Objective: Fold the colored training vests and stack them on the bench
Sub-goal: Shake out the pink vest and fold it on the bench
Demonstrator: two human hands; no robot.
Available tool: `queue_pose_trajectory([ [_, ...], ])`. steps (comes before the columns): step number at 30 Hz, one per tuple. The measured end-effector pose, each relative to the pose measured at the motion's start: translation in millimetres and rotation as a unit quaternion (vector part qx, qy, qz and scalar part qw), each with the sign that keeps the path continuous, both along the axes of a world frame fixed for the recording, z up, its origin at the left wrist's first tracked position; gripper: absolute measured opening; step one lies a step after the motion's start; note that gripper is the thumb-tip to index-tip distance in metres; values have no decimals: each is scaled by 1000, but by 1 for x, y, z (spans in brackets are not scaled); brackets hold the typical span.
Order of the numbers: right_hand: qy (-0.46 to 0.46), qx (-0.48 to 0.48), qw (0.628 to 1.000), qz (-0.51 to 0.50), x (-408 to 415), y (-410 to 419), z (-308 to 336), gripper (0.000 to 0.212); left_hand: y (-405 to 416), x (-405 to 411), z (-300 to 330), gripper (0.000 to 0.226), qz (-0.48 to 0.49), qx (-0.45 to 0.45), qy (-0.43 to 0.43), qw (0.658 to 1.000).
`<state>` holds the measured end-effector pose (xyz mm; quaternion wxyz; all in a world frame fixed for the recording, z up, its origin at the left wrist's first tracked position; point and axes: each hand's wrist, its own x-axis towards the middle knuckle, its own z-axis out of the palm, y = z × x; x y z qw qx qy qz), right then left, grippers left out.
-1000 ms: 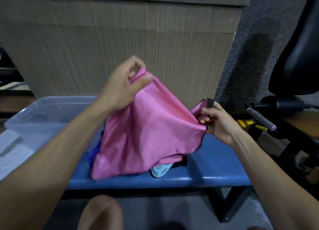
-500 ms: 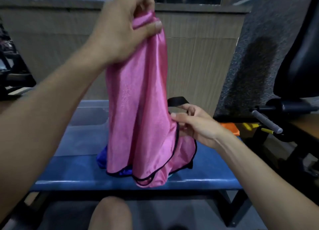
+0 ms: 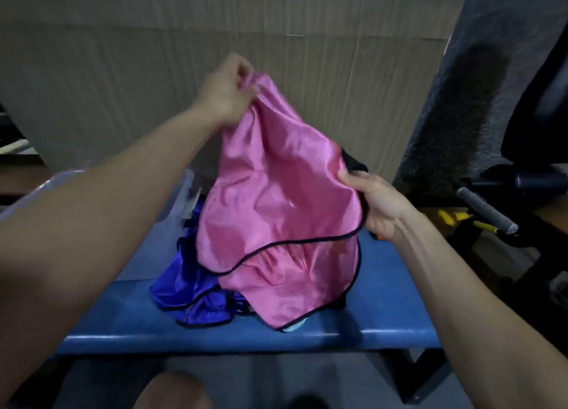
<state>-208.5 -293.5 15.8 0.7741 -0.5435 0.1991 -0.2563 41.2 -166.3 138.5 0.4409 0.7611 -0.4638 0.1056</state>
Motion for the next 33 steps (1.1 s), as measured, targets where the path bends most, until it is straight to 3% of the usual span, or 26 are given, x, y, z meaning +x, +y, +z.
queue_pose_trajectory([
  [2, 57, 4, 998, 9, 1, -4, -17, 17, -1, -7, -28, 48, -45, 107, 4, 993],
  [4, 112, 24, 993, 1, 1, -8, -40, 17, 9, -13, -63, 60, -27, 132, -60, 989],
  [7, 105, 51, 991, -59, -1, -10, -59, 21, 36, -37, -117, 36, -95, 122, -78, 985],
  [10, 21, 74, 992, -98, -7, -13, -71, 24, 60, -64, -166, 21, -189, 211, -40, 958],
  [13, -38, 104, 986, -128, -15, -16, -91, 37, 77, -66, -203, 42, -133, 290, -110, 941],
  [15, -50, 124, 978, -158, -22, -17, -103, 46, 88, -61, -223, 45, -67, 319, -139, 935],
  [18, -55, 190, 957, -211, -34, -18, -116, 72, 99, -54, -244, 34, -4, 304, -166, 938],
  [21, -47, 204, 953, -217, -42, -16, -120, 75, 107, -50, -249, 15, -19, 244, -146, 958],
  [24, 31, 149, 966, -207, -45, -16, -124, 70, 111, -60, -241, 8, -30, 155, -129, 979],
  [27, 170, 15, 960, -224, -52, -17, -142, 59, 108, -91, -233, 15, -84, 120, -120, 982],
  [30, 263, -101, 931, -234, -59, -16, -157, 35, 103, -123, -235, 29, -168, 244, -81, 952],
  [33, 311, -185, 903, -233, -64, -20, -165, 30, 99, -126, -243, 17, -208, 322, -129, 915],
])
